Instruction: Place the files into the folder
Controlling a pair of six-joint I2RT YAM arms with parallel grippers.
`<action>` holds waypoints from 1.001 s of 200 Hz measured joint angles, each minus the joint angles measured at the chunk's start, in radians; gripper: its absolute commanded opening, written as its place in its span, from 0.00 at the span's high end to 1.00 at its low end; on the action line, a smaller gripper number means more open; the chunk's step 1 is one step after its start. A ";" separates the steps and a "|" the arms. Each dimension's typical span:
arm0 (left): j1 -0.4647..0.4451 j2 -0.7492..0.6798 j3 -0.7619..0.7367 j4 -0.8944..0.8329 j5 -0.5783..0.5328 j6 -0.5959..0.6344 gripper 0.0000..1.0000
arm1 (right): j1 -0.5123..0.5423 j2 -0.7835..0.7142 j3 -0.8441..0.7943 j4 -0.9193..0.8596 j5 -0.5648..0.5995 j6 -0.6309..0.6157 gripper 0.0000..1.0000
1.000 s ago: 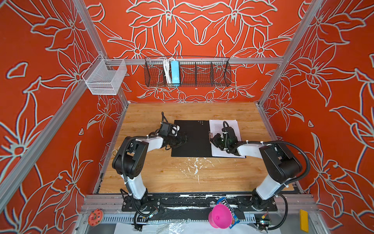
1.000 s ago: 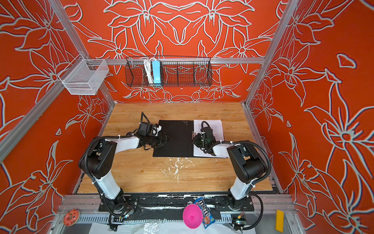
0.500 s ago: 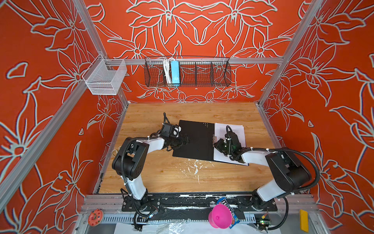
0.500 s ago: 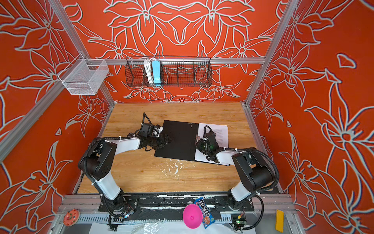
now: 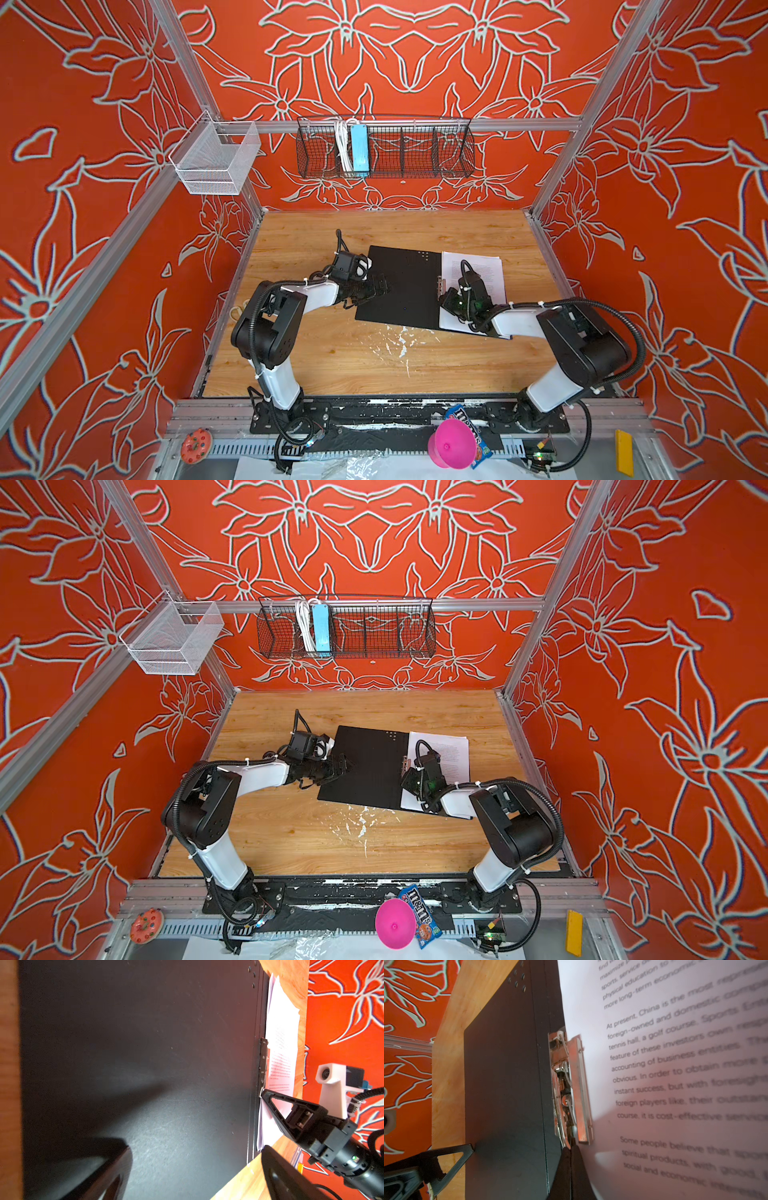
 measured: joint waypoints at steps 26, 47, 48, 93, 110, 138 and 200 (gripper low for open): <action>-0.004 0.009 0.014 -0.004 -0.013 0.005 0.03 | 0.000 0.029 -0.009 0.061 0.016 -0.001 1.00; -0.009 0.010 0.018 -0.008 -0.031 0.008 0.03 | 0.000 0.055 -0.008 0.105 0.027 -0.001 1.00; -0.010 0.010 0.018 -0.008 -0.031 0.008 0.03 | 0.000 0.057 -0.008 0.108 0.027 -0.001 1.00; -0.027 0.014 0.029 -0.011 -0.074 0.008 0.03 | 0.000 0.102 -0.004 0.194 0.045 -0.005 1.00; -0.033 0.017 0.034 -0.011 -0.088 0.007 0.03 | -0.002 0.100 -0.010 0.217 0.037 -0.010 1.00; -0.039 0.019 0.037 -0.009 -0.100 -0.001 0.03 | -0.009 0.078 -0.017 0.236 -0.004 -0.027 1.00; -0.058 0.021 0.035 0.010 -0.137 -0.027 0.03 | -0.019 0.052 -0.035 0.227 -0.068 -0.043 1.00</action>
